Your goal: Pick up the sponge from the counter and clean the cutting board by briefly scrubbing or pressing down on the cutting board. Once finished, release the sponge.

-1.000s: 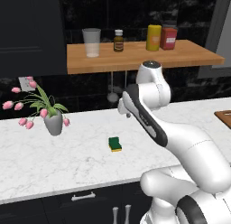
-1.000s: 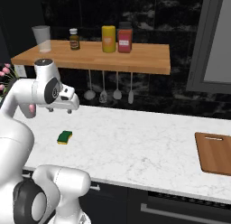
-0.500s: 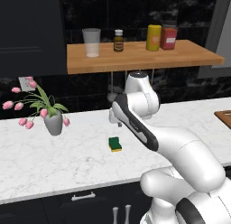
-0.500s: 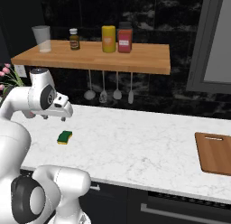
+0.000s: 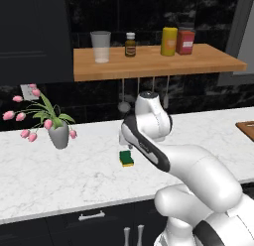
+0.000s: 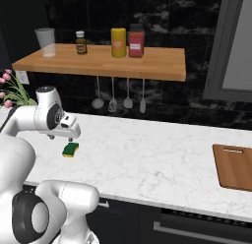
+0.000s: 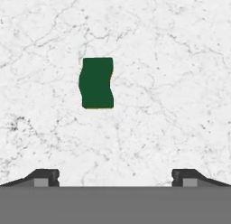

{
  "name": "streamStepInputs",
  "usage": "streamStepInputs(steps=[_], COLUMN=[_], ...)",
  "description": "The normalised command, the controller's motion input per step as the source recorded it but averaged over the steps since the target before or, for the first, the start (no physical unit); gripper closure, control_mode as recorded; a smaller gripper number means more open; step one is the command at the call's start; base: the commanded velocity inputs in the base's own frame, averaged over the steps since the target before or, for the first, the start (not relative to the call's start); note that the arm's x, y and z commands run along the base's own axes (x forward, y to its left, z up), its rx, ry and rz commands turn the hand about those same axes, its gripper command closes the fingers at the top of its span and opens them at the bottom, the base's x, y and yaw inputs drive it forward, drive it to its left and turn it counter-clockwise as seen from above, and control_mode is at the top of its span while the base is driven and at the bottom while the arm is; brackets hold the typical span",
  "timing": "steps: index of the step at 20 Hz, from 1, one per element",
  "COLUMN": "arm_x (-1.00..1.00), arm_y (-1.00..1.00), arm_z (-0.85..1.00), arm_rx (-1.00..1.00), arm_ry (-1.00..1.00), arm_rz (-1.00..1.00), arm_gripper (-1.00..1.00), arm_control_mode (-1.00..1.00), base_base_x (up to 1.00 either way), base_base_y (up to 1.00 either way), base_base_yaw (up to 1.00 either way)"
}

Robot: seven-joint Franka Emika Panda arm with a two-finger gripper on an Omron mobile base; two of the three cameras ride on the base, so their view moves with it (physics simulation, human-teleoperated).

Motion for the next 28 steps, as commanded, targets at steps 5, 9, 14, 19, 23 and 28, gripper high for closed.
streamStepInputs(steps=[5, 9, 14, 19, 23, 28], arm_x=[0.0, 0.0, 0.0, 0.01, 0.09, 0.21], arm_y=[0.0, 0.0, 0.07, 0.18, 0.13, 0.01], arm_z=[-0.48, -0.43, -0.31, -0.12, -0.12, -0.04], arm_rx=[0.0, 0.0, 0.0, 0.0, 0.0, 0.0], arm_ry=[0.03, 0.01, 0.0, 0.0, 0.0, 0.0], arm_rz=[-0.02, 0.0, 0.0, 0.0, 0.0, 0.0], arm_gripper=[-1.0, -1.0, -1.0, -1.0, -1.0, -1.0], arm_control_mode=[-1.0, -1.0, -1.0, -1.0, -1.0, -1.0], base_base_x=[0.0, 0.0, 0.0, 0.0, 0.0, 0.0], base_base_y=[0.0, 0.0, 0.0, 0.0, 0.0, 0.0], base_base_yaw=[0.0, 0.0, 0.0, 0.0, 0.0, 0.0])
